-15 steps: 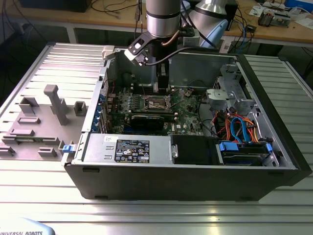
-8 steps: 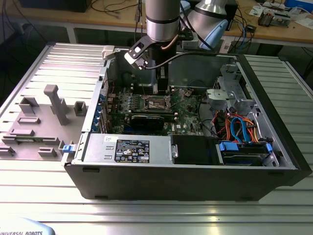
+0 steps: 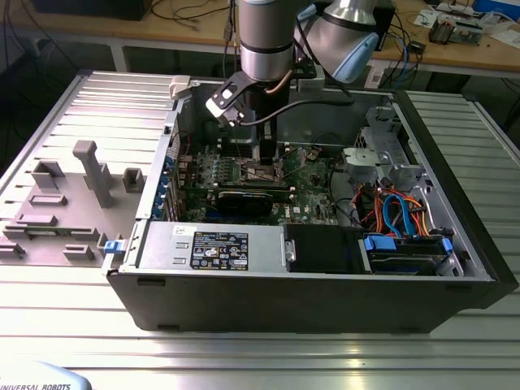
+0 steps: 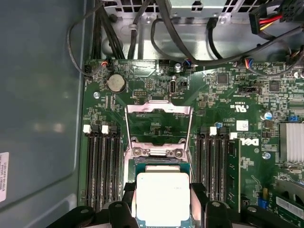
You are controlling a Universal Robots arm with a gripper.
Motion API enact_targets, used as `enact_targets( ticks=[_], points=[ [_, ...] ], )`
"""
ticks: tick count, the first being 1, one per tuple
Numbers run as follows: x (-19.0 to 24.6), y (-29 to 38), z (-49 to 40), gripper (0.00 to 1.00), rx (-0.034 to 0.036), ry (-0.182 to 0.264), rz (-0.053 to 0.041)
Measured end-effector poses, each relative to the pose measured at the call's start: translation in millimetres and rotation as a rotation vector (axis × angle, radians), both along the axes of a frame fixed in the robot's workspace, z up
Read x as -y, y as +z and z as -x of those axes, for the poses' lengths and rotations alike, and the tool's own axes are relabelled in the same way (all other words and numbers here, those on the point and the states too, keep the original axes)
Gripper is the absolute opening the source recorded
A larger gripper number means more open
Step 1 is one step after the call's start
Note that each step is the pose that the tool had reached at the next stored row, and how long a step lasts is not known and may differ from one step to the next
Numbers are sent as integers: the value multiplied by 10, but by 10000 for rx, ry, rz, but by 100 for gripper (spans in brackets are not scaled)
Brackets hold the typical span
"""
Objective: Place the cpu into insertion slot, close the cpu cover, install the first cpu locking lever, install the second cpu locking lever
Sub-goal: 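Place the cpu into insertion slot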
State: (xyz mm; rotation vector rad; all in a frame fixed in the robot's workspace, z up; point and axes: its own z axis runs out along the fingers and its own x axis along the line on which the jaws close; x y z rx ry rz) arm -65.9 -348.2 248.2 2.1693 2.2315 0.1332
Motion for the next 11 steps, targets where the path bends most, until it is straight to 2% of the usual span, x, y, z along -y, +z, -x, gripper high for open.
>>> enact_targets(
  ticks=[5,11],
  points=[
    [-39,-106,5,54,0,17,0],
    [-51,-191,6,54,-2,21,-1]
  ],
)
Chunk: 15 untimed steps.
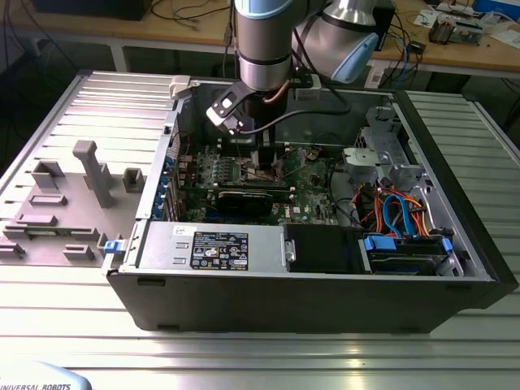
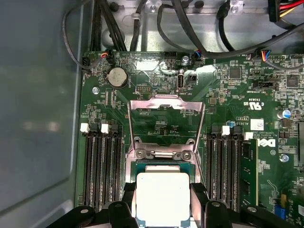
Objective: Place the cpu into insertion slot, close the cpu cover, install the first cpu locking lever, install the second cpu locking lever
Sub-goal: 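Place the cpu into insertion slot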
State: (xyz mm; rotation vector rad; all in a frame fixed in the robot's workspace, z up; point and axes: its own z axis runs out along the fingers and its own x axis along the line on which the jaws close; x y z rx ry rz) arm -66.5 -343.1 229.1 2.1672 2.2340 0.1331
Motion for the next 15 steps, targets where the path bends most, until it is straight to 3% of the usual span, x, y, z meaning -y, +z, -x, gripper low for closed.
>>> enact_targets(
  ticks=[15],
  points=[
    [-1,-22,0,54,-9,0,1]
  ],
)
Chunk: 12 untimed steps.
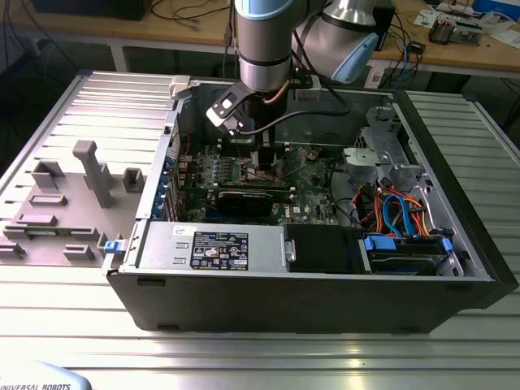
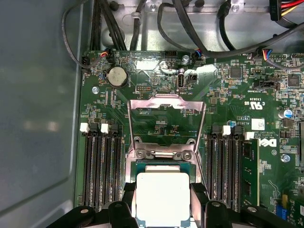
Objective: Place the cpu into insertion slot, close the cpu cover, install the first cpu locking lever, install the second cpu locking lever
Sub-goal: 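Place the cpu into insertion slot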
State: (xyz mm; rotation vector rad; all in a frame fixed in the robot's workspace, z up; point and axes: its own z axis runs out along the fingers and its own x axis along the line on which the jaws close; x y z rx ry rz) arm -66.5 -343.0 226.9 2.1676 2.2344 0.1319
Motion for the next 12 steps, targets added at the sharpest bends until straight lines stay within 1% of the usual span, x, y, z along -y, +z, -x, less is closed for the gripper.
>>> enact_targets(
  ticks=[2,4,5,6,8,11,12],
  points=[
    [-8,-36,0,54,-6,0,23],
    [-27,-52,0,54,-46,0,139],
    [-44,-61,0,54,-69,-1,258],
    [-50,-69,1,54,-80,-1,284],
    [-56,-89,0,54,-116,-2,295],
    [-59,-112,1,54,-124,-26,295],
    [-59,-127,2,54,-130,-137,294]
  ],
)
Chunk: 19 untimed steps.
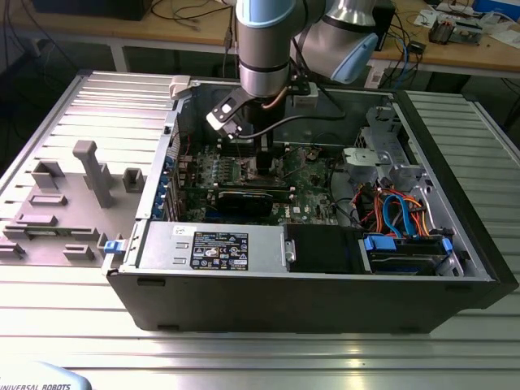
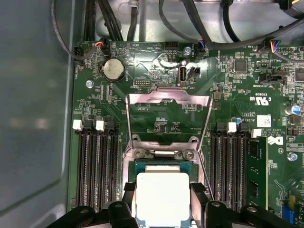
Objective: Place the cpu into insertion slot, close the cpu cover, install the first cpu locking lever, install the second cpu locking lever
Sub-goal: 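Place the cpu into insertion slot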
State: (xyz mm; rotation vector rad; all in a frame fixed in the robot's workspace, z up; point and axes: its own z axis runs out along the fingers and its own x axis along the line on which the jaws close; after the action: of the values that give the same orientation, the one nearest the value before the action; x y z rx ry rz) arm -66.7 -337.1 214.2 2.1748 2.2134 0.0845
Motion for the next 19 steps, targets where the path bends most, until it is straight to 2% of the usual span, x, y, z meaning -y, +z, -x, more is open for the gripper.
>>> enact_targets(
  ticks=[2,13,19],
  points=[
    [1,-17,15,54,-2,-214,3],
    [4,-136,36,54,0,-183,0],
    [10,-158,37,54,-3,-209,3]
  ],
)
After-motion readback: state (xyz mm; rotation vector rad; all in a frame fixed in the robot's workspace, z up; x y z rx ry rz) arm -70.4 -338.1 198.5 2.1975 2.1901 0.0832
